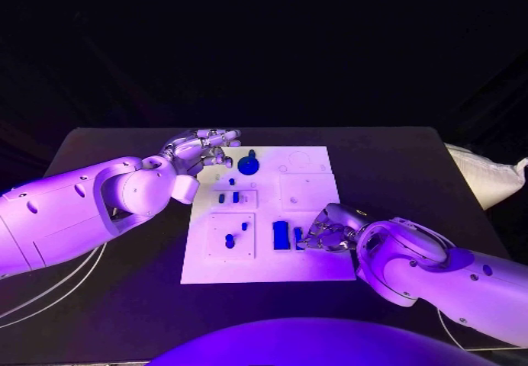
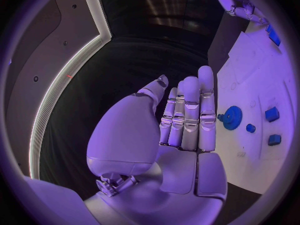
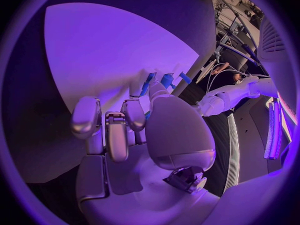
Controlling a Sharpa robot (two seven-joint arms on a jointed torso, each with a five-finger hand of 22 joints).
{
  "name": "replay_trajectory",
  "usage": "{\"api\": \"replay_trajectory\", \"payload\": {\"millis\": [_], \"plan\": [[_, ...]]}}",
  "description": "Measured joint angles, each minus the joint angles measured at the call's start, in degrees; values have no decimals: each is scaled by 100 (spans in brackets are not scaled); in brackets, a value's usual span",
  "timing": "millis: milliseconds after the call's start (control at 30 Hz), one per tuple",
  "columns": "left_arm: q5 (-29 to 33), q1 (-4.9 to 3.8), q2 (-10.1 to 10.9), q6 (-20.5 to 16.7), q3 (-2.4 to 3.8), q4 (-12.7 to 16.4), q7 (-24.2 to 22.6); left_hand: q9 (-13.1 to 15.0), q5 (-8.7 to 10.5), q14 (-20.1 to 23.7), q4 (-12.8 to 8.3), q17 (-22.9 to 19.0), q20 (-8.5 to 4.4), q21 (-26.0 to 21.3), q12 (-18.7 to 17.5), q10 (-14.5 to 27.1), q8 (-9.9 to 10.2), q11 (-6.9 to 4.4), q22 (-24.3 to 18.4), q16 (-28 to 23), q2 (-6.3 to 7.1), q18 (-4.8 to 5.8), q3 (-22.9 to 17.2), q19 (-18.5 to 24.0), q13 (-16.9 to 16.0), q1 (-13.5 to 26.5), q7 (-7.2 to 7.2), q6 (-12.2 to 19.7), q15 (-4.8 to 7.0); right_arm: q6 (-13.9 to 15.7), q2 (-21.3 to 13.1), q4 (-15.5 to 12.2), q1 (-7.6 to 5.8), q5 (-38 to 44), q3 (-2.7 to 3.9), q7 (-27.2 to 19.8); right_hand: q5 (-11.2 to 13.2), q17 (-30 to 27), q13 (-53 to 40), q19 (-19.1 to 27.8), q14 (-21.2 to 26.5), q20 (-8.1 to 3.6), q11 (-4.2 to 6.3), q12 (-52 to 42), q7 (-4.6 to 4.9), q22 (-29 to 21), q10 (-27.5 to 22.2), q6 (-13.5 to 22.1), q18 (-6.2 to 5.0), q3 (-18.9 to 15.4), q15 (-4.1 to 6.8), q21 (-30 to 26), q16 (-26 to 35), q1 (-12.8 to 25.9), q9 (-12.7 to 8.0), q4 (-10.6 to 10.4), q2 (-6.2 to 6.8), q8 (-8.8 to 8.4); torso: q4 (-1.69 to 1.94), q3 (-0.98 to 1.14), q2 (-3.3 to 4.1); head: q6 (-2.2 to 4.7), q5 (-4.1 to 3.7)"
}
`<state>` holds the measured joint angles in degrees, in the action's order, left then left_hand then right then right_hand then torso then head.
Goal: Assemble the parts on the task board
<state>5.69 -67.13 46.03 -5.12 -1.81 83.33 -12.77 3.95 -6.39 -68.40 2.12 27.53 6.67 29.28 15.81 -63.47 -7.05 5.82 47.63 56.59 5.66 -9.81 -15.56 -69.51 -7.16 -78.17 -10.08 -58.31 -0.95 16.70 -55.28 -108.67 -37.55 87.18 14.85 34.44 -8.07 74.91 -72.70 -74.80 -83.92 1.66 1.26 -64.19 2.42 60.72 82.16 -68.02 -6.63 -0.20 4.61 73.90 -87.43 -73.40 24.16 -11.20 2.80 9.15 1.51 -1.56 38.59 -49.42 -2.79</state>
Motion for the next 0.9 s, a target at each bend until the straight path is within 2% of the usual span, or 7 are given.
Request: {"api": "replay_trajectory", "payload": {"millis": [267,333,467,667,733,800,900], "plan": [[-1,0,0,3,0,-11,4,0,0,0,0,0,0,0,0,0,0,0,0,0,0,0,0,0,0,0,0,0,0,38,40,38,-4,7,1,-69,33,0,1,0,0,0,2,-10,29,0,2,29,0,-90,0,0,0,-3,-32,-53,-9,-40,7,1,-2,-13,29],[-1,1,3,3,0,-14,5,0,0,0,0,0,0,0,0,0,0,0,0,0,0,0,0,0,0,0,0,0,0,74,22,10,2,-17,-4,-94,-151,0,8,0,0,0,2,31,57,-17,2,59,0,-199,0,0,0,91,-59,-149,-56,-88,3,2,-4,-6,38],[-1,1,11,2,-2,-12,5,0,0,0,0,0,0,0,0,0,0,0,0,0,0,0,0,0,0,0,0,0,0,170,-79,-84,-33,-181,-2,-185,-450,-1,107,0,0,0,9,143,83,-59,9,85,0,-408,0,0,0,264,-25,-312,49,-99,-3,2,-9,20,48],[2,31,13,-5,-2,-50,3,0,0,0,1,-2,0,0,0,0,0,0,0,0,0,0,-1,0,0,0,0,0,0,382,-174,3,-322,-786,14,-517,-498,-1,484,234,-11,72,-116,771,189,-479,-290,399,0,-589,-55,-289,182,298,-65,-414,83,-261,3,-11,-51,81,35],[11,67,8,-20,-2,-95,-6,0,0,139,12,-45,25,-67,2,50,-16,6,-34,-25,0,0,50,36,0,0,-2,42,-37,496,-162,173,-450,-1138,13,-745,-535,0,728,411,-9,102,-160,1151,248,-799,-453,494,0,-622,-72,-502,338,166,-88,-397,31,-329,3,-19,-81,113,31],[27,116,-7,-56,-5,-166,-23,0,0,404,18,-146,52,-220,35,113,-37,35,-106,-202,-18,-1,80,240,6,-18,-15,56,-66,635,-112,461,-606,-1665,13,-1107,-546,-5,1089,675,-11,135,-199,1690,296,-1289,-683,593,-134,-640,-114,-839,603,-54,-107,-341,-50,-387,1,-32,-127,157,29],[70,173,-42,-156,-16,-285,-69,-5,0,918,32,-438,127,-606,37,259,-37,94,-312,-745,-43,1,126,738,60,-43,-50,96,-154,798,28,917,-768,-2543,15,-1728,-546,-167,1374,847,-2,164,-236,2088,351,-1658,-857,685,-136,-586,-134,-1122,818,-349,-140,-192,-168,-438,-13,-55,-214,240,26]]}}
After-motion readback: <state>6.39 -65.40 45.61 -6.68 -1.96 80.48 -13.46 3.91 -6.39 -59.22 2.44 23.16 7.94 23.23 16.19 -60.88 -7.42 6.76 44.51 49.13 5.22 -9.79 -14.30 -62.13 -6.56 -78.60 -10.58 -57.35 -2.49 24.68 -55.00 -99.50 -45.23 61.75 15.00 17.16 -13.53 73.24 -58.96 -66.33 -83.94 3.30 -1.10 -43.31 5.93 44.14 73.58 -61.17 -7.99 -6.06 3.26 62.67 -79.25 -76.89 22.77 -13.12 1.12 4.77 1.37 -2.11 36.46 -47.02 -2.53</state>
